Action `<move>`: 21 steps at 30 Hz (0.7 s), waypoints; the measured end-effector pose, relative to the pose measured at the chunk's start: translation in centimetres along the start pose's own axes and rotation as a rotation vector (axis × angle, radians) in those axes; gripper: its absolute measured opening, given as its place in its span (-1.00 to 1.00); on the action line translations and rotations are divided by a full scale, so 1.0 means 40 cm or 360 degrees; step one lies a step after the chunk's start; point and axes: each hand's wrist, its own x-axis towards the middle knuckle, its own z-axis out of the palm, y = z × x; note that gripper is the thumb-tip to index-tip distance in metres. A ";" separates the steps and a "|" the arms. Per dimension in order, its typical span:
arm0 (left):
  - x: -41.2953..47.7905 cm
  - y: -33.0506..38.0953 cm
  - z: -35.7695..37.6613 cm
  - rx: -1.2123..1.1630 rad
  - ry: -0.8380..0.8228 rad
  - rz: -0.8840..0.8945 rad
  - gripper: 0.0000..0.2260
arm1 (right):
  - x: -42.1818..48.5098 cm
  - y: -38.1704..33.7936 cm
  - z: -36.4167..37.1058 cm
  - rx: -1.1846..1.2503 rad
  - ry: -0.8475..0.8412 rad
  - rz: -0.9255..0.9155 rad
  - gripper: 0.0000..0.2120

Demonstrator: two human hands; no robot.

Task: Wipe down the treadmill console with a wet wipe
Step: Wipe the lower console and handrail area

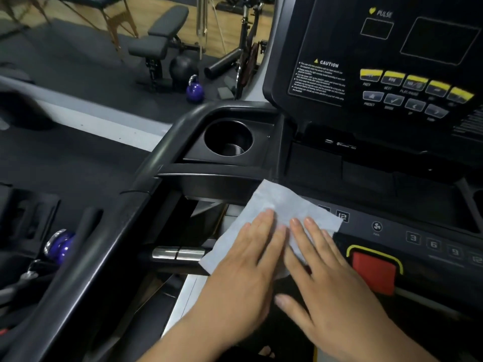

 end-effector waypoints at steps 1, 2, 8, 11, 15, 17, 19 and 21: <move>0.015 -0.007 -0.001 -0.0035 -0.0008 -0.0047 -0.37 | 0.008 0.009 0.000 -0.0033 0.0001 0.0004 -0.25; 0.037 -0.016 -0.003 -0.0026 -0.0023 -0.0092 -0.36 | 0.022 0.020 -0.003 -0.0052 0.0004 0.0023 -0.26; 0.146 -0.043 -0.023 -0.0133 -0.0029 -0.0239 -0.47 | 0.095 0.059 -0.023 -0.0082 0.0011 0.0169 -0.28; 0.088 -0.027 -0.020 -0.0117 -0.0032 -0.0296 -0.49 | 0.058 0.025 -0.018 -0.0051 -0.0008 0.0139 -0.25; 0.032 -0.013 -0.028 -0.0046 -0.0014 -0.0386 -0.54 | 0.005 -0.022 0.003 -0.0061 -0.0033 0.0052 -0.20; 0.069 -0.017 -0.030 -0.0042 -0.0008 -0.0414 -0.51 | 0.019 -0.009 0.007 -0.0094 -0.0016 0.0048 -0.20; 0.121 -0.022 -0.025 -0.0116 -0.0083 -0.0420 -0.48 | 0.058 0.020 -0.001 -0.0086 0.0000 0.0084 -0.21; 0.158 -0.023 -0.013 -0.0160 -0.0081 -0.0415 -0.45 | 0.097 0.046 -0.016 -0.0079 -0.0007 0.0134 -0.23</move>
